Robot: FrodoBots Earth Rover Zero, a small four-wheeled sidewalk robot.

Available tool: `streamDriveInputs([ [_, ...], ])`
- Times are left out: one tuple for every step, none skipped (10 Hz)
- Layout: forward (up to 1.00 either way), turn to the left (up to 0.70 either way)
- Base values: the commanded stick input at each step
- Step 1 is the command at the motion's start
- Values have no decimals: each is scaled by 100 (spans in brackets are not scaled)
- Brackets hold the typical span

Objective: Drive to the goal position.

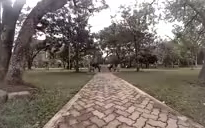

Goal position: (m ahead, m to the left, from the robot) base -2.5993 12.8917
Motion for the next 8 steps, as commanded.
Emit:
streamDriveInputs([
  [-70, 0],
  [-70, 0],
  [-70, 0],
  [-70, 0],
  [-70, 0],
  [-70, 0],
  [-70, 0],
  [-70, 0],
])
